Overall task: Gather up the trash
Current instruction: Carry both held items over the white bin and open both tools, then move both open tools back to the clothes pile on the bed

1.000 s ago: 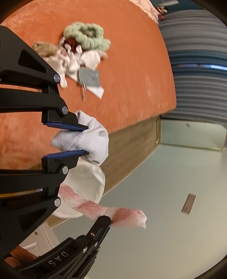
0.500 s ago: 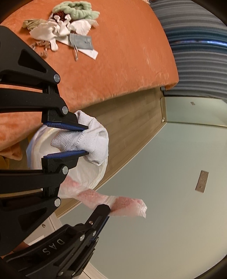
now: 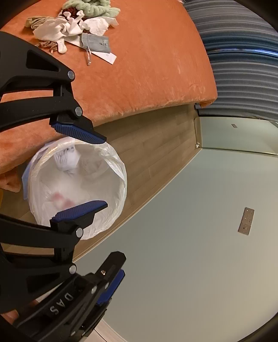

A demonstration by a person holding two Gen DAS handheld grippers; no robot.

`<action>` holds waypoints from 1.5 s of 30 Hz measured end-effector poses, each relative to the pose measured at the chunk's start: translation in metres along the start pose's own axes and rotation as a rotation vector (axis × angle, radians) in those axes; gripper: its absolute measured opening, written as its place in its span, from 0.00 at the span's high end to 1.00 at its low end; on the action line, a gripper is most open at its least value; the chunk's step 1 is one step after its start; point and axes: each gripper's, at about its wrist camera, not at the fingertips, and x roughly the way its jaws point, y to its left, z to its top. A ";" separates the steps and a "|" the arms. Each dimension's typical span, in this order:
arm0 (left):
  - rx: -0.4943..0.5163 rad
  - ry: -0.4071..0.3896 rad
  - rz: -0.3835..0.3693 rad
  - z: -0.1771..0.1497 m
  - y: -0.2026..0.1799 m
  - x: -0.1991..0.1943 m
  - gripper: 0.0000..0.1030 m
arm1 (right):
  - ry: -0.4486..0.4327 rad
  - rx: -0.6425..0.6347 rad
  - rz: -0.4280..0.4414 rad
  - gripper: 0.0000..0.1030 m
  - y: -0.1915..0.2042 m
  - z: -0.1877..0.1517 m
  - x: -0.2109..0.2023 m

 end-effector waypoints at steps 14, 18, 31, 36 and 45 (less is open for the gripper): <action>-0.083 -0.013 0.084 -0.018 0.046 -0.035 0.49 | -0.014 -0.049 0.012 0.41 0.034 -0.015 -0.022; -0.116 -0.018 0.110 -0.023 0.064 -0.047 0.49 | -0.012 -0.081 0.029 0.40 0.054 -0.022 -0.029; -0.237 -0.035 0.204 -0.049 0.130 -0.084 0.37 | 0.011 -0.154 0.083 0.33 0.114 -0.047 -0.042; -0.274 -0.041 0.236 -0.059 0.156 -0.097 0.37 | 0.026 -0.190 0.103 0.33 0.139 -0.058 -0.044; -0.350 -0.030 0.283 -0.083 0.206 -0.114 0.36 | 0.046 -0.234 0.133 0.31 0.180 -0.074 -0.045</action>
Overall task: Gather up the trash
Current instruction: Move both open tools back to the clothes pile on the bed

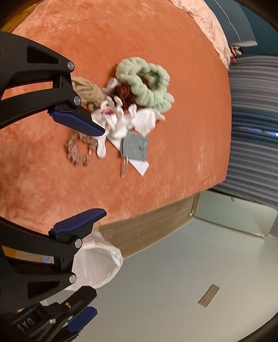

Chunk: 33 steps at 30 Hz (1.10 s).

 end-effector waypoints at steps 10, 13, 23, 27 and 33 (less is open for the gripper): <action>-0.080 0.023 0.073 -0.013 0.072 0.002 0.25 | 0.035 -0.045 0.040 0.29 0.047 -0.013 0.012; -0.109 0.043 0.098 -0.021 0.096 0.007 0.24 | 0.055 -0.059 0.052 0.29 0.061 -0.021 0.019; -0.186 0.139 0.142 -0.045 0.153 0.038 0.24 | 0.113 -0.088 0.103 0.29 0.101 -0.044 0.051; -0.203 0.179 0.133 -0.050 0.163 0.056 0.24 | 0.137 -0.086 0.122 0.29 0.114 -0.050 0.065; -0.209 0.233 0.095 -0.049 0.166 0.082 0.25 | 0.181 -0.063 0.144 0.29 0.127 -0.052 0.087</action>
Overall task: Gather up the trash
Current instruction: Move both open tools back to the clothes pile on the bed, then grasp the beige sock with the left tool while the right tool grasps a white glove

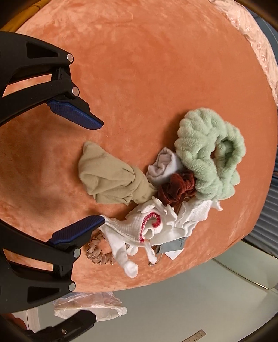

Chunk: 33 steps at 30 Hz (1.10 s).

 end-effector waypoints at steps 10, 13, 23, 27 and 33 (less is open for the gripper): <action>-0.012 0.076 -0.084 0.013 0.001 0.024 0.72 | 0.066 0.031 0.058 0.30 0.023 0.016 0.037; 0.005 0.069 -0.093 0.013 0.001 0.021 0.79 | 0.092 0.006 0.069 0.42 0.035 0.018 0.050; 0.040 0.047 -0.085 0.018 0.004 0.008 0.85 | 0.188 -0.036 0.103 0.97 0.052 0.013 0.086; 0.047 0.020 -0.069 0.016 0.001 -0.004 0.85 | 0.156 -0.048 0.113 0.98 0.051 0.017 0.071; 0.055 -0.033 -0.083 0.014 -0.013 -0.035 0.86 | 0.079 -0.007 0.144 0.98 0.028 0.029 0.029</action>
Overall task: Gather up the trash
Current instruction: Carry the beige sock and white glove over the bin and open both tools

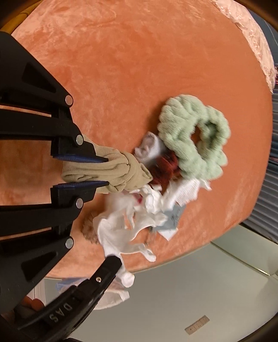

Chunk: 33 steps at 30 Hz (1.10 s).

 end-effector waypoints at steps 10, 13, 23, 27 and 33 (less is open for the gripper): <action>0.117 -0.131 -0.078 0.009 -0.085 -0.064 0.86 | -0.174 0.033 0.005 0.98 -0.038 0.017 -0.101; 0.154 -0.148 -0.103 0.008 -0.113 -0.074 0.86 | -0.222 0.039 -0.011 0.98 -0.056 0.020 -0.128; 0.304 -0.165 -0.193 -0.007 -0.222 -0.086 0.86 | -0.325 0.094 -0.109 0.98 -0.134 0.020 -0.197; 0.370 -0.162 -0.223 -0.017 -0.262 -0.084 0.86 | -0.340 0.118 -0.156 0.98 -0.166 0.017 -0.212; 0.439 -0.134 -0.259 -0.032 -0.310 -0.073 0.86 | -0.346 0.163 -0.208 0.98 -0.209 0.007 -0.223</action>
